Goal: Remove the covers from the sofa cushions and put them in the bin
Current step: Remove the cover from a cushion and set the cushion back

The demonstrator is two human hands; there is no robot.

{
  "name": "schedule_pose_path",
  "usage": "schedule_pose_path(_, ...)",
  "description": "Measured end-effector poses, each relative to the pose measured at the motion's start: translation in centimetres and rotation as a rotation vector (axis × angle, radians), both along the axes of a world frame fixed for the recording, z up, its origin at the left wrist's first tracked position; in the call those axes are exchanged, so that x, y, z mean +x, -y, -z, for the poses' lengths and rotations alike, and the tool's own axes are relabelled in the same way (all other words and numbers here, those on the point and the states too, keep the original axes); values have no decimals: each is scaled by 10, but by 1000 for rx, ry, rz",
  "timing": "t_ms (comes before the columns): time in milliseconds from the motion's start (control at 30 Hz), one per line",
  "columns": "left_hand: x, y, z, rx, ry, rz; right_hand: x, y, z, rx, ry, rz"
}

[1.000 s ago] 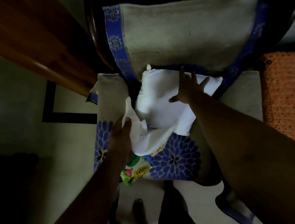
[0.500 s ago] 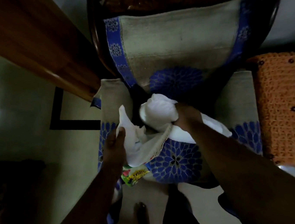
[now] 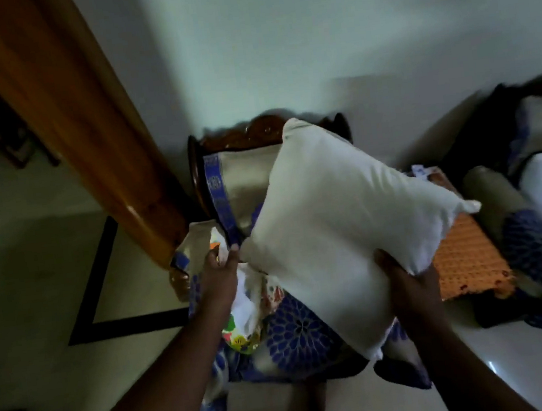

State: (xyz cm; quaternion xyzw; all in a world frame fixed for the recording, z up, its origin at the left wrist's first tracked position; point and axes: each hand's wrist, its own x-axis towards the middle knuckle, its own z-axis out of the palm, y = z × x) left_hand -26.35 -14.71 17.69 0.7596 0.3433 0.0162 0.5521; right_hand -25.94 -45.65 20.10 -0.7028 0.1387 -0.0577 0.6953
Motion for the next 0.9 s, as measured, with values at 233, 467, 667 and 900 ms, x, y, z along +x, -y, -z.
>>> schedule_pose_path(233,-9,29,-73,107,108,373,-106,48,-20,151,103,-50)
schedule_pose_path(467,-36,78,-87,351,118,534,-119,144,-25,248,-122,-215)
schedule_pose_path(667,-65,110,-90,325,291,455,-38,251,-54,40,-155,-223)
schedule_pose_path(900,-78,155,-88,291,362,422,-49,115,-122,-606,124,-522)
